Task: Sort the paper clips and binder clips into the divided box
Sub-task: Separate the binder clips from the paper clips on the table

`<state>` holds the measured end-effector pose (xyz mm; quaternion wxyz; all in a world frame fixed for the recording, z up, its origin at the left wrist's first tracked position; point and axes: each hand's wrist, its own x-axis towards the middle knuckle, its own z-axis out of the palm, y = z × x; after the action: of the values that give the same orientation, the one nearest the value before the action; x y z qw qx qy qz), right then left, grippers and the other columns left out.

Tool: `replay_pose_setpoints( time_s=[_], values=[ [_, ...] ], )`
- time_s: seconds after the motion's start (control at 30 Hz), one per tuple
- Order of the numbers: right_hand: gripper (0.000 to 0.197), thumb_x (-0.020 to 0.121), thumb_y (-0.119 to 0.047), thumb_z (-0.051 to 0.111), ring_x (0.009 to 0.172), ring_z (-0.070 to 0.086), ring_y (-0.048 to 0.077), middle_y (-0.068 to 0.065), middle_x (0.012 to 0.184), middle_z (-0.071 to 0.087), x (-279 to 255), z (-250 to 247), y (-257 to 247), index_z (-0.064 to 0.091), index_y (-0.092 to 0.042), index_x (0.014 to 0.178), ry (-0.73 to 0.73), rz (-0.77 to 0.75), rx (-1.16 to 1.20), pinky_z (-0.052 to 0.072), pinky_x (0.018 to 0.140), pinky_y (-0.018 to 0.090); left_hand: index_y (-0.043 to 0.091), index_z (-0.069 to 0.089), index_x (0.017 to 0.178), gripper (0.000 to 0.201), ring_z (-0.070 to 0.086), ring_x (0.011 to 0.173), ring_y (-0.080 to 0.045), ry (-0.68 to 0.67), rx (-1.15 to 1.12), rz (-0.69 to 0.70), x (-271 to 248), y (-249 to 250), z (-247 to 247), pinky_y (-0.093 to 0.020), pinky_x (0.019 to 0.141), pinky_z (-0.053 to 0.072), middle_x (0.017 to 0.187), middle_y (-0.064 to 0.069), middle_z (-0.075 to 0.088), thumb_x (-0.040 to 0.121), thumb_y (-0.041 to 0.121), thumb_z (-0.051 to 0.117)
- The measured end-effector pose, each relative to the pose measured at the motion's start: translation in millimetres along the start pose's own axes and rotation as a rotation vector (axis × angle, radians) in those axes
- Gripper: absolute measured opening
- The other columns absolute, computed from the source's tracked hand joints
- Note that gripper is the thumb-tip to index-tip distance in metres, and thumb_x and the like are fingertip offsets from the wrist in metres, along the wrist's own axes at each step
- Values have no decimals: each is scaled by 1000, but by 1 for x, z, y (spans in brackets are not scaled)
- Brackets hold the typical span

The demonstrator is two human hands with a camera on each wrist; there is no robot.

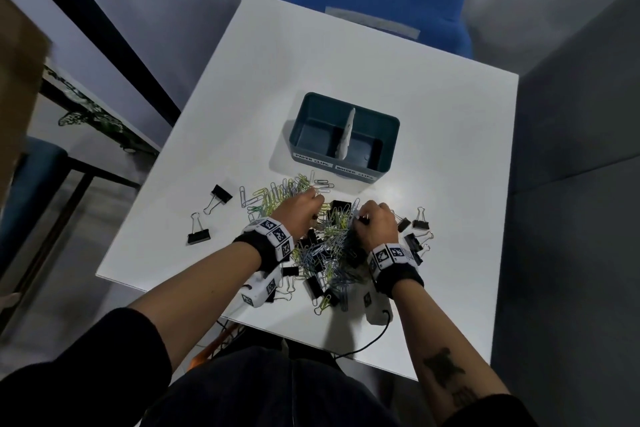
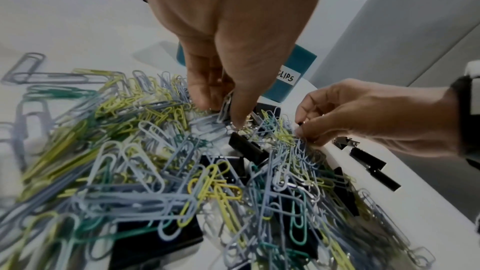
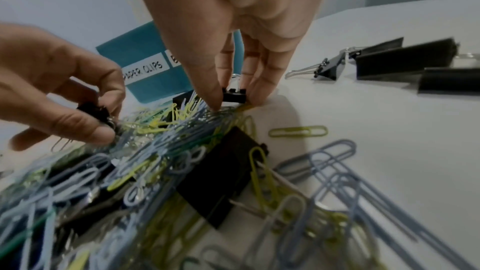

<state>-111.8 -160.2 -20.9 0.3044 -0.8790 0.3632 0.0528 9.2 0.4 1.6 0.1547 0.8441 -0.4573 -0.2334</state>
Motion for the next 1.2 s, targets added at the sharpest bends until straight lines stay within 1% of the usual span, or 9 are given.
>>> replay_pose_setpoints(
  time_s=[0.1, 0.27, 0.4, 0.53, 0.7, 0.83, 0.93, 1.07, 1.2],
  values=[
    [13, 78, -18, 74, 82, 58, 23, 5, 90, 60, -1, -4, 3, 62, -18, 84, 7, 7, 94, 48, 71, 31, 18, 45, 81, 30, 50, 77, -14, 79, -55, -24, -7, -2, -7, -34, 73, 53, 85, 6, 52, 78, 19, 75],
    [13, 81, -12, 70, 79, 63, 14, 1, 90, 66, -14, -24, 18, 62, -19, 89, 59, -45, 309, 48, 68, 22, 25, 65, 83, 24, 54, 79, -11, 173, -135, -173, -11, -11, -16, -27, 72, 46, 91, 8, 62, 71, 41, 78],
    [18, 79, -5, 67, 81, 62, 15, 2, 96, 64, -16, -43, 34, 64, -15, 93, 128, -41, 244, 45, 69, 16, 16, 72, 90, 16, 63, 68, -7, 139, -557, -294, -16, -13, -30, -26, 61, 56, 88, 3, 71, 78, 27, 76],
    [20, 74, -4, 68, 85, 60, 28, 8, 94, 61, -9, -58, 64, 66, -17, 89, 194, -4, 45, 51, 76, 35, 11, 71, 101, 19, 64, 69, -11, 106, -680, -332, -24, -24, -40, -19, 51, 53, 105, -3, 66, 83, 6, 71],
    [19, 78, -2, 63, 94, 58, 36, 17, 103, 59, -5, -65, 85, 70, -11, 94, 158, 165, -47, 46, 81, 33, 17, 71, 102, 16, 65, 80, -14, 249, -497, -444, -41, -53, -55, -26, 68, 52, 101, 0, 69, 86, 12, 68],
    [19, 82, -5, 62, 99, 57, 35, 17, 109, 56, -5, -62, 93, 70, -10, 98, 107, 182, -45, 42, 82, 30, 24, 69, 99, 13, 66, 88, -26, 405, -301, -719, -64, -95, -63, -38, 77, 54, 100, 0, 71, 87, 23, 63],
    [13, 82, -10, 66, 96, 57, 35, 16, 104, 58, -7, -63, 92, 69, -11, 95, 158, 144, -41, 44, 83, 35, 24, 69, 104, 22, 59, 105, -33, 387, -254, -854, -76, -130, -59, -40, 85, 50, 110, -6, 69, 87, 19, 56],
    [12, 83, -14, 65, 96, 54, 34, 14, 102, 60, -19, -63, 83, 67, -11, 94, 277, 19, -71, 48, 80, 43, 21, 69, 104, 20, 56, 110, -32, 327, -292, -868, -84, -163, -50, -36, 89, 47, 110, -10, 69, 89, 18, 56],
    [16, 88, -19, 63, 94, 56, 23, 6, 111, 56, -43, -50, 64, 62, -15, 102, 206, -105, -43, 47, 74, 32, 15, 66, 112, 24, 56, 109, -35, 309, -217, -825, -86, -165, -50, -40, 89, 47, 118, -14, 60, 88, 18, 60]
  ],
)
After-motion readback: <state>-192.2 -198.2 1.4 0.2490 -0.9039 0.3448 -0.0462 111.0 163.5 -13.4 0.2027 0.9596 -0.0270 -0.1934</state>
